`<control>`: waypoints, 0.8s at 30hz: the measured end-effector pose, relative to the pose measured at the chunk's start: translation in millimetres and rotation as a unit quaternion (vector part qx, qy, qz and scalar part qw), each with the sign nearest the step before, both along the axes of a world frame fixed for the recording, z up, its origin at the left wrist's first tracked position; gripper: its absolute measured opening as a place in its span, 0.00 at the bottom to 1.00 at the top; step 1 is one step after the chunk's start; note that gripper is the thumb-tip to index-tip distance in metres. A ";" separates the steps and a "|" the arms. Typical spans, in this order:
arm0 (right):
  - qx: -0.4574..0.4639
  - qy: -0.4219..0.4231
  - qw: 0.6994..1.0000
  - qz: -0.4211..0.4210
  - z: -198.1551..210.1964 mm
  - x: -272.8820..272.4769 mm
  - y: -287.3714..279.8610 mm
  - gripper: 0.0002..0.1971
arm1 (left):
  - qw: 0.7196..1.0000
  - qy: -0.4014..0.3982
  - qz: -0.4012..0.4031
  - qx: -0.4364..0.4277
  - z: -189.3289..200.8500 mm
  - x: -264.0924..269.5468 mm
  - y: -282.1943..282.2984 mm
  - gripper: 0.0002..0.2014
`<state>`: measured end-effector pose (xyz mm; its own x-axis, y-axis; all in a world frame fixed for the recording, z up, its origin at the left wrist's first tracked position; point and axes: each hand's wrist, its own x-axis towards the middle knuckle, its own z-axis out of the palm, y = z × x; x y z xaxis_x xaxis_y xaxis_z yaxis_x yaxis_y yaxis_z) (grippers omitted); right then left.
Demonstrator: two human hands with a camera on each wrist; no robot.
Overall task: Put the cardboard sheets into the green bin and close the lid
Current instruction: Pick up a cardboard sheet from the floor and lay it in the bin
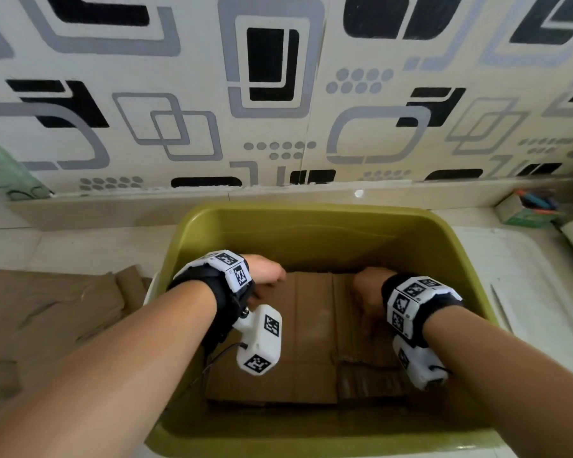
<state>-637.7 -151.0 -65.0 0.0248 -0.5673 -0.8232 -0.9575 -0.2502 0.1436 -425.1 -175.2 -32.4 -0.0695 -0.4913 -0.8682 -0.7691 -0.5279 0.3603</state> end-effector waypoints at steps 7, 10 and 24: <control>-0.005 -0.022 0.999 -0.022 -13.2 -5.4 -0.9 0.26 | 0.997 -0.028 -0.052 -0.055 -2.4 -8.3 0.8 0.13; 0.012 -0.015 1.000 -0.021 -15.1 -6.7 0.5 0.23 | 0.996 -0.035 -0.063 -0.061 3.8 -10.7 3.1 0.14; 0.003 -0.146 0.988 -0.058 78.7 33.5 2.1 0.09 | 0.945 0.298 0.118 -0.061 98.3 32.1 -4.3 0.16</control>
